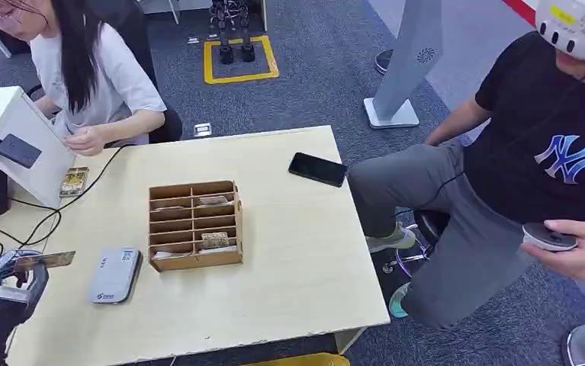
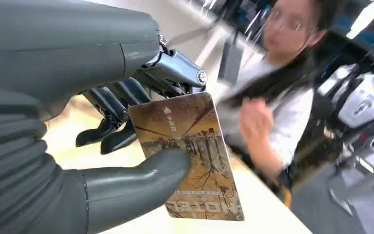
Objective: Pass the card to the sensor for recognition and then transmit it.
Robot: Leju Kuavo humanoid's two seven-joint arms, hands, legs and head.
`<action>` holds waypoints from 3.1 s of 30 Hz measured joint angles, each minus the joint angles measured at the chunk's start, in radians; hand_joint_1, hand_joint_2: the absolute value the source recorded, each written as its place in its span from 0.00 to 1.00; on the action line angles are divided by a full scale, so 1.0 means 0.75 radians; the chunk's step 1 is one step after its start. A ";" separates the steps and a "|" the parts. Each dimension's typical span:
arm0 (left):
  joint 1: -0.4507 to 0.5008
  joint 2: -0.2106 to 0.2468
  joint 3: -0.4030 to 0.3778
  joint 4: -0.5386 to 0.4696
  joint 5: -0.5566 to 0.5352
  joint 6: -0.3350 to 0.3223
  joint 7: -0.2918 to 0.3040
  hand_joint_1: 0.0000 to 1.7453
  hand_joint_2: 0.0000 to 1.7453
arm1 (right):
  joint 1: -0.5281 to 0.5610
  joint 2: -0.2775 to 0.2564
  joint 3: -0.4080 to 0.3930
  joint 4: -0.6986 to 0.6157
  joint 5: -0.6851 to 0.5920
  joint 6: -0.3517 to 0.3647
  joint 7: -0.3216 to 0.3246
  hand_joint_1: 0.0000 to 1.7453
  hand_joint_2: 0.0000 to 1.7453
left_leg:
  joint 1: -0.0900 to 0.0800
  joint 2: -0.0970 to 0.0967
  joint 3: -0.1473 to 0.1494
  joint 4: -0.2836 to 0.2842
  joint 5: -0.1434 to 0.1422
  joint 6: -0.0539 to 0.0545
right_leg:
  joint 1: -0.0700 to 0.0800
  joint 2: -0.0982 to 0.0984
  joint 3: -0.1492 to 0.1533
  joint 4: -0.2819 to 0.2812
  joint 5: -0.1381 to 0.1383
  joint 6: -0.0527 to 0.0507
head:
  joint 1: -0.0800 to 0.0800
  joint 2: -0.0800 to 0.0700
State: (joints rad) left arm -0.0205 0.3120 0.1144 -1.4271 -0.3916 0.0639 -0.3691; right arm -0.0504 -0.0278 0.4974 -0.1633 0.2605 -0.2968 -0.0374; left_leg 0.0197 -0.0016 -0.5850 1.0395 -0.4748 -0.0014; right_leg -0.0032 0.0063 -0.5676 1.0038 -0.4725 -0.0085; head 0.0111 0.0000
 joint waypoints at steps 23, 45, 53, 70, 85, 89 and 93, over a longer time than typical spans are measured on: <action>-0.076 -0.085 0.012 0.087 0.197 -0.155 0.239 1.00 1.00 | 0.001 0.002 -0.001 0.000 0.018 -0.013 0.014 0.00 0.00 | 0.000 0.000 0.000 0.000 0.000 0.000 | 0.000 0.000 0.000 0.000 0.000 0.000 | 0.000 0.000; -0.197 -0.120 -0.070 0.331 0.039 -0.095 0.240 1.00 1.00 | 0.000 0.005 -0.001 0.000 0.023 -0.013 0.014 0.00 0.00 | 0.000 0.001 0.000 0.000 0.000 0.000 | 0.000 0.001 -0.001 0.000 0.000 0.000 | 0.000 0.000; -0.209 -0.125 -0.092 0.376 0.020 -0.102 0.239 1.00 1.00 | -0.001 0.006 -0.001 0.000 0.024 -0.012 0.014 0.00 0.00 | 0.000 0.001 0.000 0.000 0.000 0.000 | 0.000 0.001 -0.001 0.000 0.000 0.000 | 0.000 0.000; -0.240 -0.133 -0.147 0.452 -0.147 -0.028 0.261 1.00 1.00 | -0.001 0.007 -0.001 0.000 0.024 -0.010 0.014 0.00 0.00 | 0.000 0.001 0.000 0.000 0.000 0.000 | 0.000 0.001 -0.001 0.000 0.001 0.000 | 0.000 0.000; -0.257 -0.128 -0.162 0.514 -0.369 0.093 0.287 1.00 1.00 | -0.001 0.007 -0.001 0.000 0.042 -0.006 0.012 0.00 0.00 | 0.000 0.001 0.000 0.000 0.000 0.000 | 0.000 0.001 0.000 0.000 0.001 0.001 | 0.000 0.000; -0.264 -0.128 -0.165 0.531 -0.400 0.108 0.297 1.00 1.00 | -0.001 0.007 -0.001 0.000 0.041 -0.006 0.009 0.00 0.00 | 0.000 0.000 0.001 0.000 0.000 0.000 | 0.000 0.001 0.000 0.000 0.001 0.001 | -0.001 0.000; -0.265 -0.126 -0.166 0.534 -0.452 0.137 0.308 1.00 1.00 | -0.001 0.007 -0.001 0.000 0.041 -0.007 0.005 0.00 0.00 | 0.000 0.001 0.001 0.000 0.000 0.000 | 0.000 0.001 0.001 0.000 0.001 0.001 | 0.000 0.000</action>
State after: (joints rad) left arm -0.2192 0.2174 -0.0103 -1.0265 -0.7308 0.1667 -0.1385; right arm -0.0508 -0.0229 0.4967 -0.1633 0.2914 -0.3018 -0.0336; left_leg 0.0196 -0.0012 -0.5843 1.0396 -0.4748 -0.0014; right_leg -0.0032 0.0068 -0.5671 1.0039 -0.4720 -0.0080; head 0.0111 0.0000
